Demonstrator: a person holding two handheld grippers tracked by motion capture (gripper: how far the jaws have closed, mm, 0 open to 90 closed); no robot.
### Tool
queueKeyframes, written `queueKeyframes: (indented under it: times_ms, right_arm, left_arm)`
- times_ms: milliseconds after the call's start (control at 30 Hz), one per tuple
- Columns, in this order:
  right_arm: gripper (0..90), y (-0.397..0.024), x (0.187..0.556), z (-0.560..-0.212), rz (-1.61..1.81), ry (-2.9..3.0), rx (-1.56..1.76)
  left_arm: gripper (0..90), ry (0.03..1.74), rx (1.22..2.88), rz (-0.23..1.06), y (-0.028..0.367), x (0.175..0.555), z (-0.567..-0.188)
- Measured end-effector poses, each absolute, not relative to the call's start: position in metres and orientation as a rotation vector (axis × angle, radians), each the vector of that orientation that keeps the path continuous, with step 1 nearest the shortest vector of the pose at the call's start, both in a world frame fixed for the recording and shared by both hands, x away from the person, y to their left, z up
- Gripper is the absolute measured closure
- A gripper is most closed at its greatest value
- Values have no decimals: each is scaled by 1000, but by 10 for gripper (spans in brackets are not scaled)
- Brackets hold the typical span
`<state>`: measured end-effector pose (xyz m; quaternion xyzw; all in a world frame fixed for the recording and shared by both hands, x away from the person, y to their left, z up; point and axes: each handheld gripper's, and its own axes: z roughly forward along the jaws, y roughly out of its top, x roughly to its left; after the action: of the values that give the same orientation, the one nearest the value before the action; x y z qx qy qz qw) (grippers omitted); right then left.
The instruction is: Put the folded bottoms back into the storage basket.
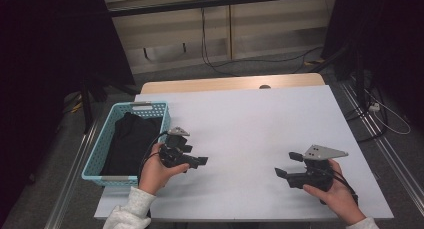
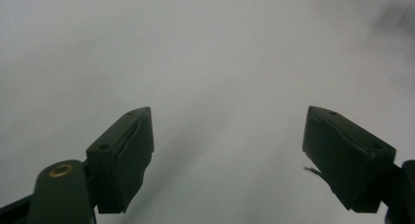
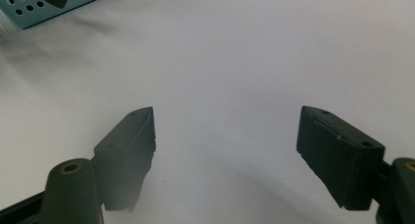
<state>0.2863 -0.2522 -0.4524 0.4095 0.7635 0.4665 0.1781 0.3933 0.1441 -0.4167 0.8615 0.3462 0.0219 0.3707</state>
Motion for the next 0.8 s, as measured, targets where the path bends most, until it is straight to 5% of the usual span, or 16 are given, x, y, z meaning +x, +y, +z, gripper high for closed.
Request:
queueKeyframes:
  times_ms: [800]
  right_arm:
    - [218, -257, 279, -455, 1291, 2179, 1158]
  left_arm:
    - [157, 891, 2198, 48, 155, 385, -434]
